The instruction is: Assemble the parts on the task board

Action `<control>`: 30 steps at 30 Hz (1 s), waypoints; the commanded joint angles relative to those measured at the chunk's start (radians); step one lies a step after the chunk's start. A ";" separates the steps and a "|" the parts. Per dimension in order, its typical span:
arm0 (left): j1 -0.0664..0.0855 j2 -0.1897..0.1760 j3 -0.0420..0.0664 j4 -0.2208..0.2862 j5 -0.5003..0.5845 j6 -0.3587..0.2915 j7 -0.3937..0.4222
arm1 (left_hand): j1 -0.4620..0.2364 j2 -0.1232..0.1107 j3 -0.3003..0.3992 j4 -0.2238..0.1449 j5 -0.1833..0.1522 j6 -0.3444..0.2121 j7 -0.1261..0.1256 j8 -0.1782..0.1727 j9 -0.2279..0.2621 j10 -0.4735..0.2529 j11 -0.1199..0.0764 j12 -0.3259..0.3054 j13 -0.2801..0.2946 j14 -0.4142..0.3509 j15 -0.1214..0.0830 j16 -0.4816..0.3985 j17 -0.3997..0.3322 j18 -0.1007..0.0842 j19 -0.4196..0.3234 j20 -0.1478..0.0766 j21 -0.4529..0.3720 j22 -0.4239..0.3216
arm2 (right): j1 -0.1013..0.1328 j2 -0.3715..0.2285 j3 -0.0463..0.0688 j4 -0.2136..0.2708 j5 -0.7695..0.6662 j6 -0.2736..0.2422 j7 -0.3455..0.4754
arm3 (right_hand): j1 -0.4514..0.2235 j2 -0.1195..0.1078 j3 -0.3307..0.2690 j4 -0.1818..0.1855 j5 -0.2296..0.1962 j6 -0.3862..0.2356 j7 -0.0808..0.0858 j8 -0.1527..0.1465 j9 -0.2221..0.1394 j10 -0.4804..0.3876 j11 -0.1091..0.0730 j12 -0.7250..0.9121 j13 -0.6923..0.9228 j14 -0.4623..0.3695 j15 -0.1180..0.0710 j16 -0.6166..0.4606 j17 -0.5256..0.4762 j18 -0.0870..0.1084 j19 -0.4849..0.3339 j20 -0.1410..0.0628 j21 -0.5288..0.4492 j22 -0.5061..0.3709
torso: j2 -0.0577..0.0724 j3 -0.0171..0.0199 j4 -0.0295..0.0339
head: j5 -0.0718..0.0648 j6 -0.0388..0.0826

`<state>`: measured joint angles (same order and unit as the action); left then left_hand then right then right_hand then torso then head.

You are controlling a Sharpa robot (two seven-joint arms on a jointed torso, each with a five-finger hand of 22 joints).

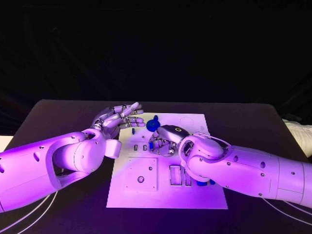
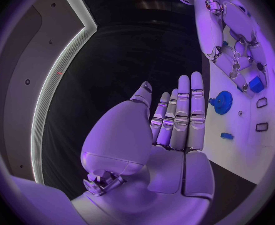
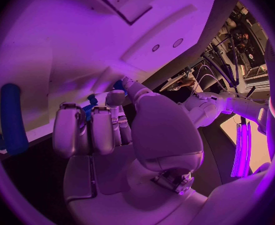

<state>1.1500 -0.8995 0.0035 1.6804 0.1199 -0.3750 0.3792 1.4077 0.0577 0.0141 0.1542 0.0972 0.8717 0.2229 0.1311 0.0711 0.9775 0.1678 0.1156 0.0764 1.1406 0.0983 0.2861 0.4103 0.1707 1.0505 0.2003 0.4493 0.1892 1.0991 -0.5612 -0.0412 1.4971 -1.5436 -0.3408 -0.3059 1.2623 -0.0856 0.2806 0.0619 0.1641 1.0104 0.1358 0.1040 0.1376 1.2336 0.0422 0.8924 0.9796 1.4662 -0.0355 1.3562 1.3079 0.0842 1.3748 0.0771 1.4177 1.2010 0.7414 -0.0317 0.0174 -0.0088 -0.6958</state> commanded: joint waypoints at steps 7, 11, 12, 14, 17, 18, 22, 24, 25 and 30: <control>0.000 0.002 0.001 0.001 0.002 0.022 0.000 | 0.004 0.007 0.000 -0.007 0.005 -0.002 0.008 -0.004 0.000 -0.001 0.002 -0.004 -0.001 -0.009 0.002 -0.006 0.002 0.010 -0.005 -0.001 0.004 0.002 | -0.003 -0.001 -0.003 0.006 0.002 -0.065 0.006 | -0.030 -0.023 -0.055 0.025 -0.011 -0.031 0.004 -0.022 -0.005 -0.007 0.009 -0.003 -0.003 0.053 0.011 -0.005 0.011 -0.006 -0.008 0.005 -0.008 -0.007 | 0.000 0.0002 -0.0009 | 0.000 -0.001; 0.000 0.001 0.001 0.001 0.002 0.023 -0.001 | 0.004 0.007 0.000 -0.007 0.005 -0.002 0.008 -0.004 0.000 -0.001 0.002 -0.004 -0.001 -0.009 0.002 -0.006 0.002 0.010 -0.005 -0.001 0.004 0.002 | -0.005 -0.008 -0.003 0.022 0.010 -0.152 0.040 | -0.031 -0.034 -0.088 0.038 -0.007 -0.061 0.011 -0.035 -0.009 -0.038 0.017 -0.038 -0.031 0.047 0.016 -0.021 -0.004 -0.001 -0.022 0.010 -0.020 -0.030 | 0.000 0.0008 -0.0001 | -0.001 -0.001; 0.000 0.001 0.001 0.000 0.002 0.023 -0.001 | 0.004 0.007 0.000 -0.007 0.005 -0.002 0.008 -0.004 0.000 -0.001 0.002 -0.004 -0.001 -0.009 0.002 -0.006 0.002 0.010 -0.005 -0.001 0.004 0.002 | -0.006 -0.012 -0.003 0.028 0.014 -0.172 0.050 | -0.032 -0.037 -0.097 0.041 -0.007 -0.069 0.014 -0.038 -0.010 -0.047 0.019 -0.049 -0.041 0.047 0.018 -0.023 -0.006 -0.001 -0.024 0.011 -0.023 -0.035 | 0.001 0.0011 0.0001 | 0.000 -0.001; 0.000 0.001 0.001 -0.001 0.002 0.023 -0.001 | 0.004 0.007 0.000 -0.007 0.005 -0.002 0.008 -0.004 0.000 -0.001 0.002 -0.004 -0.001 -0.009 0.002 -0.006 0.002 0.010 -0.005 -0.001 0.004 0.002 | -0.006 -0.020 -0.003 0.041 0.022 -0.212 0.072 | -0.031 -0.038 -0.109 0.046 -0.005 -0.077 0.016 -0.038 -0.011 -0.052 0.021 -0.053 -0.045 0.046 0.020 -0.027 -0.008 0.000 -0.026 0.013 -0.024 -0.037 | 0.000 0.0016 0.0004 | 0.001 -0.001; 0.000 0.001 0.000 -0.002 0.002 0.024 -0.001 | 0.004 0.007 0.000 -0.007 0.005 -0.002 0.008 -0.004 0.000 -0.001 0.002 -0.004 -0.001 -0.009 0.002 -0.006 0.002 0.010 -0.005 -0.001 0.004 0.002 | -0.007 -0.038 -0.003 0.063 0.042 -0.264 0.115 | -0.026 -0.036 -0.117 0.049 -0.001 -0.079 0.016 -0.037 -0.011 -0.050 0.021 -0.046 -0.041 0.046 0.021 -0.027 -0.008 0.000 -0.025 0.014 -0.024 -0.036 | 0.000 0.0011 -0.0006 | 0.001 -0.002; 0.000 0.000 0.000 -0.003 0.002 0.024 -0.001 | 0.004 0.007 0.000 -0.007 0.005 -0.002 0.008 -0.004 0.000 -0.001 0.002 -0.004 -0.001 -0.009 0.002 -0.006 0.002 0.010 -0.005 -0.001 0.004 0.002 | -0.007 -0.043 -0.002 0.068 0.048 -0.273 0.126 | -0.024 -0.035 -0.118 0.049 0.001 -0.079 0.016 -0.037 -0.011 -0.050 0.021 -0.045 -0.040 0.046 0.021 -0.027 -0.008 0.000 -0.024 0.014 -0.024 -0.035 | 0.000 0.0007 -0.0013 | 0.002 -0.002; 0.000 -0.002 0.000 -0.007 -0.021 0.019 -0.008 | 0.006 0.009 0.002 -0.010 0.005 0.001 0.007 -0.003 0.000 0.002 0.001 -0.003 -0.001 -0.009 0.001 -0.006 0.005 0.010 -0.006 -0.001 0.005 0.002 | 0.001 -0.084 0.002 0.103 0.134 -0.297 0.292 | 0.002 -0.018 -0.118 0.047 0.015 -0.078 0.015 -0.033 -0.009 -0.049 0.020 -0.039 -0.037 0.047 0.020 -0.027 -0.007 0.000 -0.023 0.015 -0.024 -0.034 | -0.001 0.0004 -0.0025 | 0.004 0.001; 0.000 -0.004 0.000 -0.010 -0.052 0.016 -0.015 | 0.007 0.014 0.005 -0.012 0.005 0.021 -0.001 0.007 0.004 0.038 -0.007 0.014 0.007 -0.009 -0.003 -0.006 0.011 0.011 -0.010 -0.003 0.006 0.003 | 0.013 -0.111 0.003 0.123 0.177 -0.263 0.374 | 0.011 -0.009 -0.118 0.046 0.019 -0.078 0.015 -0.032 -0.009 -0.049 0.020 -0.036 -0.036 0.047 0.020 -0.025 -0.004 -0.001 -0.021 0.015 -0.022 -0.030 | -0.002 0.0003 -0.0019 | 0.003 0.001; 0.000 -0.006 0.000 -0.013 -0.068 0.014 -0.020 | 0.007 0.015 0.006 -0.013 0.005 0.028 -0.003 0.009 0.005 0.052 -0.010 0.020 0.009 -0.007 -0.005 -0.005 0.014 0.012 -0.011 -0.005 0.006 0.003 | 0.021 -0.127 0.003 0.134 0.198 -0.240 0.407 | 0.014 -0.006 -0.118 0.046 0.020 -0.076 0.015 -0.031 -0.008 -0.048 0.020 -0.034 -0.034 0.048 0.020 -0.022 -0.001 -0.002 -0.019 0.015 -0.021 -0.027 | -0.003 0.0006 -0.0017 | 0.003 0.001; 0.000 -0.012 0.000 -0.030 -0.175 -0.002 -0.085 | 0.002 0.016 0.010 -0.010 0.005 0.085 -0.026 0.027 0.011 0.140 -0.039 0.046 0.028 0.072 -0.035 0.044 0.059 0.015 0.033 -0.029 0.047 0.023 | 0.064 -0.214 0.004 0.194 0.296 -0.129 0.497 | 0.029 0.001 -0.120 0.041 0.028 -0.064 0.013 -0.024 -0.005 -0.043 0.017 -0.023 -0.026 0.051 0.019 -0.013 0.009 -0.004 -0.012 0.014 -0.016 -0.015 | -0.006 -0.0003 -0.0029 | 0.002 0.002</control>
<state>1.1500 -0.9112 0.0032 1.6527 0.0529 -0.3748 0.3489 1.4129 0.0685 0.0226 0.1457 0.0972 0.9497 0.1997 0.1555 0.0811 1.1074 0.1323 0.1593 0.1023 1.2013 0.0673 0.3236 0.4637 0.1708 1.0759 0.1735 0.4912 0.2098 1.1597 -0.7654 -0.0364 1.6785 -1.3575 -0.5527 0.0483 1.2853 -0.0850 0.1613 0.1078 0.1881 0.9426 0.1501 0.0770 0.1319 1.1875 0.0634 0.8685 0.9539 1.4666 -0.0213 1.3396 1.3081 0.0842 1.3550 0.0895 1.3982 1.1857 0.7378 -0.0311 0.0155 -0.0056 -0.6941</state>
